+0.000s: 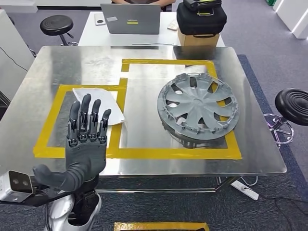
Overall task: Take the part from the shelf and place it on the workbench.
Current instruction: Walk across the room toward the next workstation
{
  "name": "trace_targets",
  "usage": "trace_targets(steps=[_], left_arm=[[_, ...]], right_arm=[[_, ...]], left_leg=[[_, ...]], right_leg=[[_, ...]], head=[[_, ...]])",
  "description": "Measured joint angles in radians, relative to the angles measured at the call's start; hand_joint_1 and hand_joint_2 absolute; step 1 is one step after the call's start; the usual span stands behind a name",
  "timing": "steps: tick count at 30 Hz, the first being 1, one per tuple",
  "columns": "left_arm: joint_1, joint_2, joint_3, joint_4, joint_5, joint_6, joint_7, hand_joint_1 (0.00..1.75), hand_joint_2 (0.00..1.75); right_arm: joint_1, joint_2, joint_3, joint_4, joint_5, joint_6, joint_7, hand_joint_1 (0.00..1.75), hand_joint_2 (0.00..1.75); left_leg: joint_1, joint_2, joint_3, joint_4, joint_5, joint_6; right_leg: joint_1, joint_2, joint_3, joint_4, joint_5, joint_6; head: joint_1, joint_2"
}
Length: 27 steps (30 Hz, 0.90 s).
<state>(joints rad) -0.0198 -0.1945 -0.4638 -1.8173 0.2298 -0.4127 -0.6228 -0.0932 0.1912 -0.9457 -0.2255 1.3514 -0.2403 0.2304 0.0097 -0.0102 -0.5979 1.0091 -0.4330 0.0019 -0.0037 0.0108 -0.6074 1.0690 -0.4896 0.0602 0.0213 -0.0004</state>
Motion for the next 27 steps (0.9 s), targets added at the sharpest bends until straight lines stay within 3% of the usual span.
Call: trace_targets(steps=[3,4,5,6,8,10,14,16,18,20,21,22,24,25,27], left_arm=[[0.001,0.000,0.000,0.003,-0.015,0.013,0.006,0.00,1.75],[0.002,0.000,0.001,0.004,-0.019,0.017,0.006,0.00,1.75],[0.003,0.000,0.001,0.005,-0.023,0.021,0.006,0.00,1.75],[0.004,0.000,0.001,0.006,-0.026,0.025,0.006,0.00,1.75],[0.004,0.000,0.002,0.006,-0.029,0.033,0.006,0.00,1.75],[0.004,0.000,0.002,0.006,-0.031,0.038,0.006,0.00,1.75],[0.005,-0.003,0.003,0.006,-0.041,0.053,0.006,0.00,1.75],[0.005,-0.004,0.003,0.006,-0.042,0.060,0.006,0.00,1.75],[0.006,-0.004,0.003,0.006,-0.041,0.064,0.006,0.00,1.75],[0.008,-0.004,0.003,0.006,-0.037,0.067,0.006,0.00,1.75],[0.008,-0.004,0.003,0.006,-0.034,0.068,0.006,0.00,1.75],[0.008,-0.004,0.003,0.006,-0.031,0.069,0.006,0.00,1.75],[0.007,-0.006,0.002,0.006,-0.029,0.069,0.006,0.00,1.75],[0.006,-0.007,0.002,0.006,-0.028,0.069,0.006,0.00,1.75],[0.006,-0.008,0.001,0.006,-0.028,0.069,0.006,0.00,1.75]], right_arm=[[0.000,0.000,0.000,0.000,-0.001,0.000,0.000,0.00,0.00],[0.001,0.000,0.000,0.000,-0.002,0.000,0.000,0.00,0.00],[0.002,0.000,0.000,0.000,-0.002,0.000,0.000,0.00,0.00],[0.003,0.000,0.000,0.000,-0.002,-0.001,0.000,0.00,0.00],[0.001,-0.002,0.000,0.000,-0.002,-0.001,0.000,0.00,0.00],[-0.002,-0.003,0.000,0.000,-0.002,-0.001,0.000,0.00,0.00],[-0.002,-0.003,0.000,0.000,-0.002,-0.002,0.000,0.00,0.00],[-0.002,-0.004,0.000,0.000,-0.002,-0.002,0.000,0.00,0.00],[-0.003,-0.004,0.000,0.000,-0.003,-0.002,0.000,0.00,0.00],[-0.003,-0.004,0.000,0.000,-0.003,-0.003,0.000,0.00,0.00],[-0.003,-0.005,0.000,0.000,-0.003,-0.003,0.000,0.00,0.00],[-0.003,-0.005,0.000,0.000,-0.003,-0.003,0.000,0.00,0.00],[-0.004,-0.005,0.000,0.000,-0.004,-0.003,0.001,0.00,0.00],[-0.004,-0.005,0.000,0.000,-0.005,-0.003,0.001,0.00,0.00],[-0.003,-0.005,0.000,0.000,-0.005,-0.004,0.001,0.00,0.00]], left_leg=[[-0.001,0.003,-0.004,0.000,0.003,0.006],[-0.001,0.003,-0.005,0.000,0.004,0.007],[-0.002,0.004,-0.006,0.000,0.005,0.007],[-0.001,0.004,-0.006,0.000,0.006,0.007],[-0.001,0.003,-0.006,0.001,0.010,0.002],[-0.005,0.002,-0.010,0.003,0.016,-0.008],[-0.004,0.001,-0.020,0.006,0.020,-0.030],[-0.003,0.002,-0.047,0.068,-0.038,-0.038],[-0.003,0.002,-0.091,0.189,-0.121,-0.043],[-0.003,0.002,-0.103,0.259,-0.155,-0.042],[-0.003,0.002,-0.084,0.245,-0.146,-0.039],[-0.004,0.002,-0.047,0.197,-0.126,-0.035],[-0.007,0.002,0.046,0.065,-0.091,-0.025],[-0.010,0.002,0.075,0.016,-0.081,-0.020],[-0.016,0.001,0.087,-0.019,-0.073,-0.010]], right_leg=[[-0.001,-0.002,-0.074,0.180,-0.099,0.008],[-0.001,-0.002,-0.090,0.221,-0.113,0.009],[-0.001,-0.002,-0.089,0.227,-0.107,0.010],[-0.001,-0.002,-0.070,0.196,-0.086,0.010],[-0.003,-0.002,0.002,0.062,-0.028,0.010],[-0.004,0.001,0.049,-0.030,0.004,0.002],[-0.002,0.003,0.041,-0.040,0.025,-0.027],[-0.004,0.000,0.029,-0.044,0.039,-0.041],[-0.003,-0.002,0.009,-0.044,0.053,-0.047],[0.000,-0.003,-0.012,-0.043,0.069,-0.047],[0.001,-0.003,-0.023,-0.043,0.077,-0.046],[0.002,-0.003,-0.033,-0.043,0.086,-0.044],[0.005,-0.002,-0.049,-0.041,0.102,-0.039],[0.006,-0.002,-0.054,-0.041,0.110,-0.034],[0.006,-0.003,-0.060,-0.047,0.127,-0.023]], head=[[0.005,0.000],[0.004,0.000],[0.005,0.000],[0.004,0.000],[0.005,0.000],[0.004,0.000],[0.003,0.000],[-0.001,0.000],[-0.004,0.000],[-0.004,0.000],[-0.004,0.000],[-0.004,0.000],[-0.003,0.000],[-0.002,0.000],[-0.002,0.000]])
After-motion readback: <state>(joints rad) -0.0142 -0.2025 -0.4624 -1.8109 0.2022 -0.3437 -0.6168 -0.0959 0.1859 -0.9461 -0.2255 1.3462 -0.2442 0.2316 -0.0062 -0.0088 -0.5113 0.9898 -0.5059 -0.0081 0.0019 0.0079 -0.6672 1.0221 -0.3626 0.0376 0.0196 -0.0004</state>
